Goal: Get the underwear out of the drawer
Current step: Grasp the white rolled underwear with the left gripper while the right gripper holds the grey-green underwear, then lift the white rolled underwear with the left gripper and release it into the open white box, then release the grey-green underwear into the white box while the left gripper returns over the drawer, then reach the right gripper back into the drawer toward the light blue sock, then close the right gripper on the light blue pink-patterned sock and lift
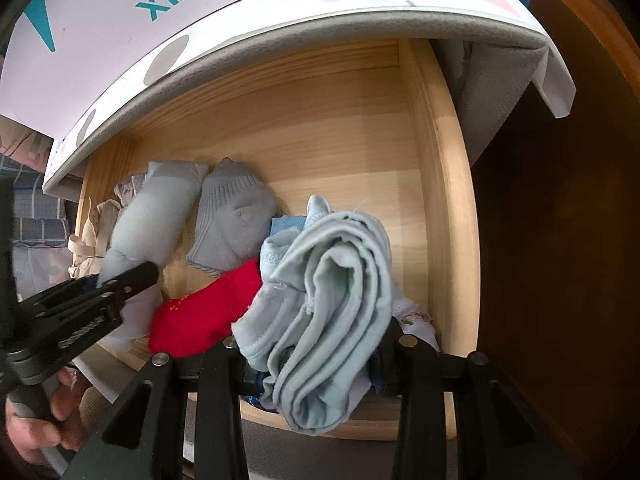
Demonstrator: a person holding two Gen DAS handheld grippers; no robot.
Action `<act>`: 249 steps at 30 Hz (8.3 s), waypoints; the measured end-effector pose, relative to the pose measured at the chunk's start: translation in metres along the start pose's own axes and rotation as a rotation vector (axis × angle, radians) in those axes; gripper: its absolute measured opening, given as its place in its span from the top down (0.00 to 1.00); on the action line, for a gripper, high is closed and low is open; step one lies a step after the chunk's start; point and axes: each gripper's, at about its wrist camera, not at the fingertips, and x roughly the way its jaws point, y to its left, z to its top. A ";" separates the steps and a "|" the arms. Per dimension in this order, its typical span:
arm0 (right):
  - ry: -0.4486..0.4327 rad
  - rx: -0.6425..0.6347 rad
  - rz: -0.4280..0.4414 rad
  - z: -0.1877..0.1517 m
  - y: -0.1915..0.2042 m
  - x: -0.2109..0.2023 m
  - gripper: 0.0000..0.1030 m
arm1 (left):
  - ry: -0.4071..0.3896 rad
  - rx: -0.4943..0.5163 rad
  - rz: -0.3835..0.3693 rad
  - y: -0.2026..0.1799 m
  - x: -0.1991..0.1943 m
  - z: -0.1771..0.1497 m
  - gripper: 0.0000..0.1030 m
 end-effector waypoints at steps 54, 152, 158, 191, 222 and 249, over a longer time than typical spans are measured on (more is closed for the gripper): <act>-0.012 -0.015 -0.074 0.000 0.002 0.002 0.67 | -0.382 0.049 0.032 0.048 -0.182 0.171 0.71; -0.058 -0.160 -0.355 0.196 0.126 -0.065 0.55 | -0.234 -0.328 -0.013 0.155 -0.065 -0.064 0.45; -0.135 -0.198 -0.300 0.181 0.137 -0.108 0.46 | -0.228 -0.333 -0.001 0.156 -0.063 -0.064 0.45; 0.374 -0.517 -0.327 -0.005 0.036 0.012 0.69 | -0.178 -0.267 -0.005 0.145 -0.057 -0.062 0.45; 0.358 -0.504 -0.449 -0.015 0.052 0.078 0.68 | -0.177 -0.247 -0.004 0.139 -0.058 -0.063 0.45; 0.330 -0.347 -0.417 -0.017 0.059 0.072 0.51 | -0.093 -0.094 -0.044 0.113 -0.051 -0.059 0.45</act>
